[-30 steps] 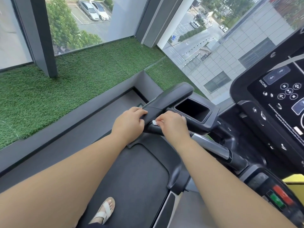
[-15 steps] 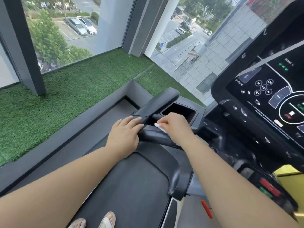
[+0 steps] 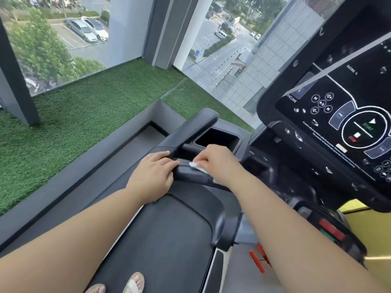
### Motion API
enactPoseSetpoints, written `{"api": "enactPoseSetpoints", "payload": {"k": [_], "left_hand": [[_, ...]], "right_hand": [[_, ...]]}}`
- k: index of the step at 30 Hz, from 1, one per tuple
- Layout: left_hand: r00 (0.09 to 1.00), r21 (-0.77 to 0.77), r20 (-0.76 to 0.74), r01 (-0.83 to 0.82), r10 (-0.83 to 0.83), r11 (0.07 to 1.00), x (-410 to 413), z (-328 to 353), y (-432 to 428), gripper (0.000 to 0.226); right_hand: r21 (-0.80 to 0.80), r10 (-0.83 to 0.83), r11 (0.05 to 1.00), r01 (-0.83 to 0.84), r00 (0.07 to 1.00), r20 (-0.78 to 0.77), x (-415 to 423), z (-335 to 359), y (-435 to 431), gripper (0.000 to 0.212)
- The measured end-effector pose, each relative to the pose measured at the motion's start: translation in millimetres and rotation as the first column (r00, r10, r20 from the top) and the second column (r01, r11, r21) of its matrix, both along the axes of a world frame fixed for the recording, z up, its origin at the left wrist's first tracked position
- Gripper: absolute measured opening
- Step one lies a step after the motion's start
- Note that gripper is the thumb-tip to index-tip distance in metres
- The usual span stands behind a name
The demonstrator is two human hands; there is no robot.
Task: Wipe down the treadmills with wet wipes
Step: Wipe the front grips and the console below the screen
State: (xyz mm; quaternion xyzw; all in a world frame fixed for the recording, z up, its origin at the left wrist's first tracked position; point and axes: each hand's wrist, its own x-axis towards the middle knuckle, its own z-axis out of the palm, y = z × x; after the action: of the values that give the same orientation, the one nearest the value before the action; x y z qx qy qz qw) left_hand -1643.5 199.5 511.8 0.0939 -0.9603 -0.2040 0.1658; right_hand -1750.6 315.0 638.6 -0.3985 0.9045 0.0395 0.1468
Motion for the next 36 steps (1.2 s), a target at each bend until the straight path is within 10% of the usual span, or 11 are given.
{"api": "enactPoseSetpoints", "payload": {"k": [21,25,36], "left_hand": [[0.999,0.019,-0.047,0.013,-0.012,1.0,0,-5,-1,0.056],[1.0,0.176,0.019,-0.015,0.012,0.984,-2,2,-1,0.066],[1.0,0.168,-0.001,0.022,-0.022,0.985,1,-2,-3,0.068]], "right_hand": [[0.066,0.055,0.997,-0.039,0.963,-0.262,-20,3,53,0.025],[-0.293,0.108,0.933,-0.207,0.942,-0.319,-10,-6,44,0.011],[0.014,0.597,0.691,-0.722,0.56,-0.575,3,-31,47,0.025]]}}
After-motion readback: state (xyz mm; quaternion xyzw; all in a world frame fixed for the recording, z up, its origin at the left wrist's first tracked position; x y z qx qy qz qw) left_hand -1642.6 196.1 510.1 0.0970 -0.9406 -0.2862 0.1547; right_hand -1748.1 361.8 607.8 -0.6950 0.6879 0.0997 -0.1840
